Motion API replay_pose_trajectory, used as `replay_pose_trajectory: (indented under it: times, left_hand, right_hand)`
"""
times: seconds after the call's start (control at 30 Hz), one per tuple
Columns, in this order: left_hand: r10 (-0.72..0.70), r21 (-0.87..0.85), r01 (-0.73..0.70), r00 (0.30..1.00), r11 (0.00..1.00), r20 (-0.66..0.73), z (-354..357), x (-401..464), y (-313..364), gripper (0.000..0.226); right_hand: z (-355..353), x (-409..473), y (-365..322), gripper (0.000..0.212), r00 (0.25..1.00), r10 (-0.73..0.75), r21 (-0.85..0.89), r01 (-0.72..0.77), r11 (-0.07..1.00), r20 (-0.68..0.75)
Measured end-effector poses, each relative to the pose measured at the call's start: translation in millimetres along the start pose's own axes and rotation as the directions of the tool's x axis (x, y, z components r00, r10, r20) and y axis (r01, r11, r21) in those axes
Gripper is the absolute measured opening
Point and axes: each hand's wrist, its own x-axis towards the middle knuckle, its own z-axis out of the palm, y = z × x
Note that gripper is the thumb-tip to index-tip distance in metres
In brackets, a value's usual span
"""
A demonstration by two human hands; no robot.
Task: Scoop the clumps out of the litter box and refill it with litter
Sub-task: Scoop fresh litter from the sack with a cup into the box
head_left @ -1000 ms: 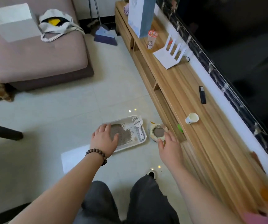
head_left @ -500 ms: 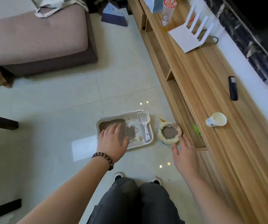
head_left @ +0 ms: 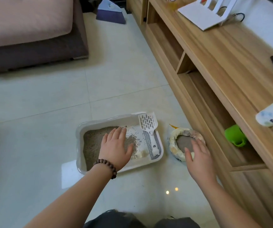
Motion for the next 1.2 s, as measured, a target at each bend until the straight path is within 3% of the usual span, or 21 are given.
replay_pose_trajectory:
  times: [0.27, 0.4, 0.6, 0.7, 0.87, 0.93, 1.03, 1.1, 1.2]
  left_hand:
    - [0.134, -0.005, -0.134, 0.989, 0.991, -0.064, -15, -3, 46, 0.069]
    - [0.277, -0.028, -0.283, 0.953, 0.959, -0.125, -37, 7, 112, 0.075]
    - [0.471, -0.198, -0.495, 0.868, 0.846, -0.155, -45, 33, 235, 0.092]
    - [0.524, -0.357, -0.514, 0.848, 0.780, -0.078, -35, 53, 293, 0.101]
    - [0.592, -0.527, -0.495, 0.806, 0.691, 0.019, -7, 82, 355, 0.102]
    - [0.608, -0.566, -0.508, 0.794, 0.649, -0.014, 3, 91, 368, 0.095]
    - [0.616, -0.626, -0.511, 0.786, 0.589, -0.063, 13, 96, 372, 0.091]
    - [0.607, -0.648, -0.517, 0.788, 0.559, -0.104, 16, 96, 360, 0.090]
    - [0.593, -0.645, -0.551, 0.784, 0.530, -0.182, 17, 91, 315, 0.089]
  right_hand:
    - [-45, -9, 3, 0.047, 0.993, -0.017, 0.047, 0.023, 0.999, -0.119]
    - [-106, -10, 16, 0.050, 0.966, -0.017, 0.048, 0.030, 0.998, -0.258]
    - [-190, 12, 71, 0.070, 0.902, 0.140, 0.141, -0.089, 0.986, -0.407]
    - [-211, 41, 98, 0.089, 0.884, 0.248, 0.280, -0.141, 0.950, -0.396]
    - [-210, 83, 128, 0.106, 0.921, 0.302, 0.502, -0.145, 0.853, -0.246]
    - [-203, 94, 135, 0.104, 0.938, 0.290, 0.524, -0.154, 0.838, -0.189]
    - [-195, 104, 142, 0.082, 0.951, 0.245, 0.536, -0.108, 0.838, -0.191]
    - [-190, 104, 139, 0.069, 0.953, 0.204, 0.574, -0.041, 0.818, -0.223]
    - [-175, 96, 117, 0.065, 0.963, 0.114, 0.620, 0.065, 0.782, -0.245]
